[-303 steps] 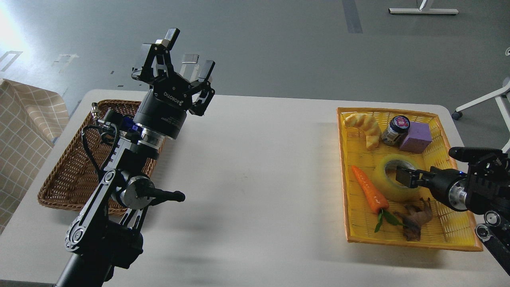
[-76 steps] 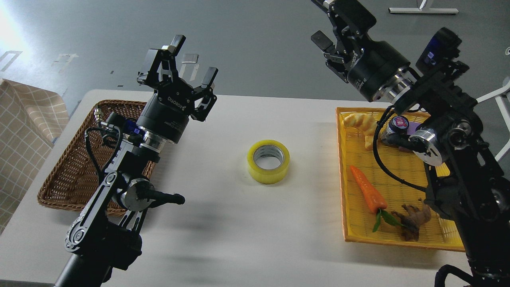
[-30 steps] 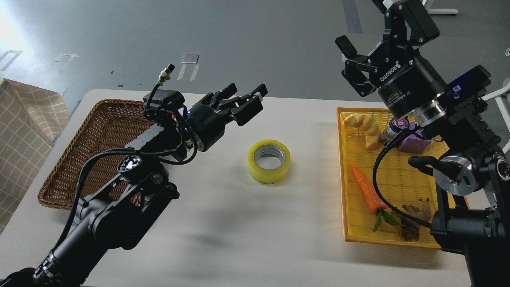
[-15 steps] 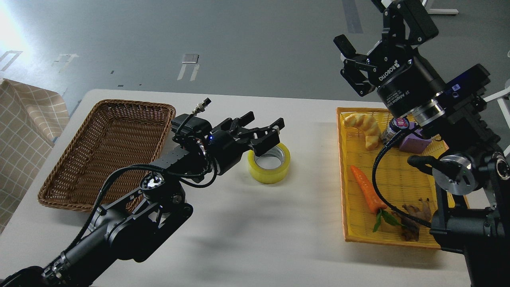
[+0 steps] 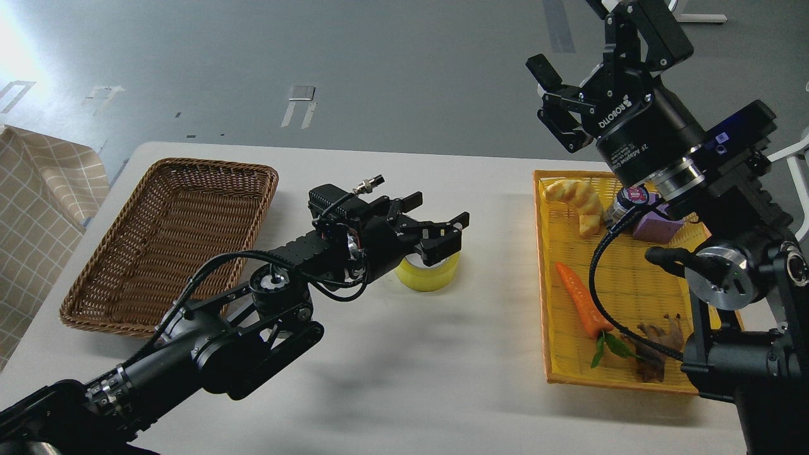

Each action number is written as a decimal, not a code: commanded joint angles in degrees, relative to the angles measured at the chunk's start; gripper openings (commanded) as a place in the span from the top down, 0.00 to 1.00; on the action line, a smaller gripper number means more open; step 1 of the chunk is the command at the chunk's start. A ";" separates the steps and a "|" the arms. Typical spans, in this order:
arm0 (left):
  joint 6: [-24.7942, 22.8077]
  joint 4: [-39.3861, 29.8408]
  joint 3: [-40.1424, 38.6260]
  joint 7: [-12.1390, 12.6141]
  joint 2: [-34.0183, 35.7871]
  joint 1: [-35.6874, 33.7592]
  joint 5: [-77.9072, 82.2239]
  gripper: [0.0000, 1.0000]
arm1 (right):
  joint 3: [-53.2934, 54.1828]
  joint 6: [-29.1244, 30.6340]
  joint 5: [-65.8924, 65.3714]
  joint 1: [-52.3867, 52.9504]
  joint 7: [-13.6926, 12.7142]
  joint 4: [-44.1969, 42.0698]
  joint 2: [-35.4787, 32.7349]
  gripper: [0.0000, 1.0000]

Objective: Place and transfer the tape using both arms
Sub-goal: 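Reach the left gripper toward the tape roll on the table, then insert the left gripper into the tape roll's hole and grip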

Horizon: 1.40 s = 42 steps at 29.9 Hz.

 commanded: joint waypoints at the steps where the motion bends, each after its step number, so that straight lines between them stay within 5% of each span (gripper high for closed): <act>1: -0.02 1.97 0.40 0.21 -2.26 -0.87 0.00 0.02 | -0.10 0.02 0.00 -0.03 -0.05 0.28 0.00 0.00; 16: 5.86 14.18 0.31 0.82 -3.67 -3.15 0.00 0.02 | 0.17 -0.15 0.17 -0.12 0.04 0.98 0.00 0.00; 42: 6.39 18.23 6.72 0.12 0.64 -5.17 0.00 0.02 | 0.17 0.20 0.18 -0.21 0.04 0.81 0.00 0.00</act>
